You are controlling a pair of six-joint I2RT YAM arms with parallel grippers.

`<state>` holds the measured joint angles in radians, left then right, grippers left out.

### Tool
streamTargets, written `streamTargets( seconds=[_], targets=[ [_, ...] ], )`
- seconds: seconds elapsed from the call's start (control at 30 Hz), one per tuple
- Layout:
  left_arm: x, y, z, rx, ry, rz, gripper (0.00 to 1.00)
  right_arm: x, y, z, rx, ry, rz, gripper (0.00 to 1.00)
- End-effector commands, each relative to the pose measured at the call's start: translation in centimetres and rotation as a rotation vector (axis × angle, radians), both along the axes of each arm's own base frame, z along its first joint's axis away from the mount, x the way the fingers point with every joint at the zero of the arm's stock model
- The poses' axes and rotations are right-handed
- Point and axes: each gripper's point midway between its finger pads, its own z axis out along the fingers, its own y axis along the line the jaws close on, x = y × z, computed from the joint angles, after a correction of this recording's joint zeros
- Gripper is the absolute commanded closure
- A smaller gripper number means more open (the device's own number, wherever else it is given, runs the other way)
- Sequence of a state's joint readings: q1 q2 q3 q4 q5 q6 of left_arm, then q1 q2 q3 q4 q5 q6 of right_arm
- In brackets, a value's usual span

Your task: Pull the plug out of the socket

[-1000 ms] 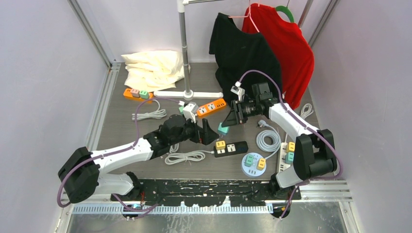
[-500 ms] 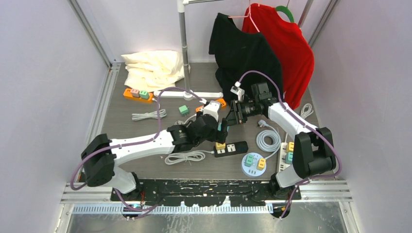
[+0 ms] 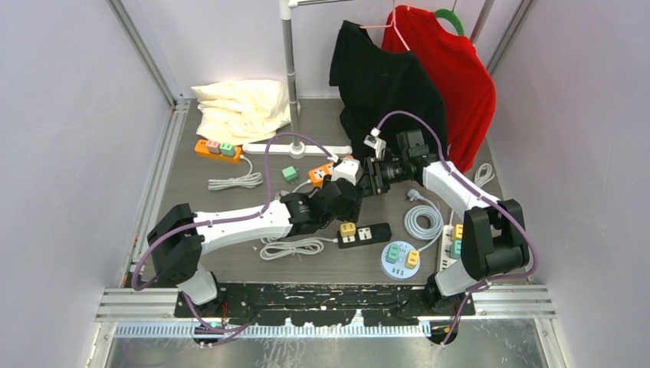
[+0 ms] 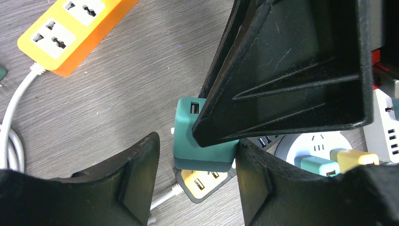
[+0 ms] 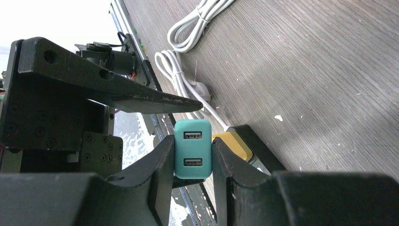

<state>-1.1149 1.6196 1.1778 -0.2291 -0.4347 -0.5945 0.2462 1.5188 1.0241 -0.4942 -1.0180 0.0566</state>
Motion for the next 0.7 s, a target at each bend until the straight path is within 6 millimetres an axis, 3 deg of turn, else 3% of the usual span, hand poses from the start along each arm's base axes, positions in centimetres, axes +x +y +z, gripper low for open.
streamTargets(
  seconds=[0.0, 0.1, 0.27, 0.47, 0.67],
  targets=[
    [0.9, -0.2, 1.3, -0.014, -0.034, 0.027, 0.41, 0.7, 0.5, 2.1, 0.046, -0.039, 0.013, 0.94],
    [0.8, -0.1, 1.4, -0.022, -0.039, 0.017, 0.67, 0.7, 0.5, 2.0, 0.043, -0.035, 0.011, 0.91],
    [0.6, 0.4, 1.2, -0.019, -0.048, 0.011, 0.93, 0.7, 0.4, 2.0, 0.039, -0.039, 0.007, 0.76],
    [0.6, 2.7, 0.8, 0.001, -0.088, 0.037, 1.0, 0.8, 0.0, 2.2, 0.019, -0.078, 0.014, 0.47],
    [1.5, 7.2, -0.3, 0.059, -0.158, 0.129, 1.0, 1.3, -1.0, 2.5, -0.002, -0.139, 0.0, 0.4]
  ],
)
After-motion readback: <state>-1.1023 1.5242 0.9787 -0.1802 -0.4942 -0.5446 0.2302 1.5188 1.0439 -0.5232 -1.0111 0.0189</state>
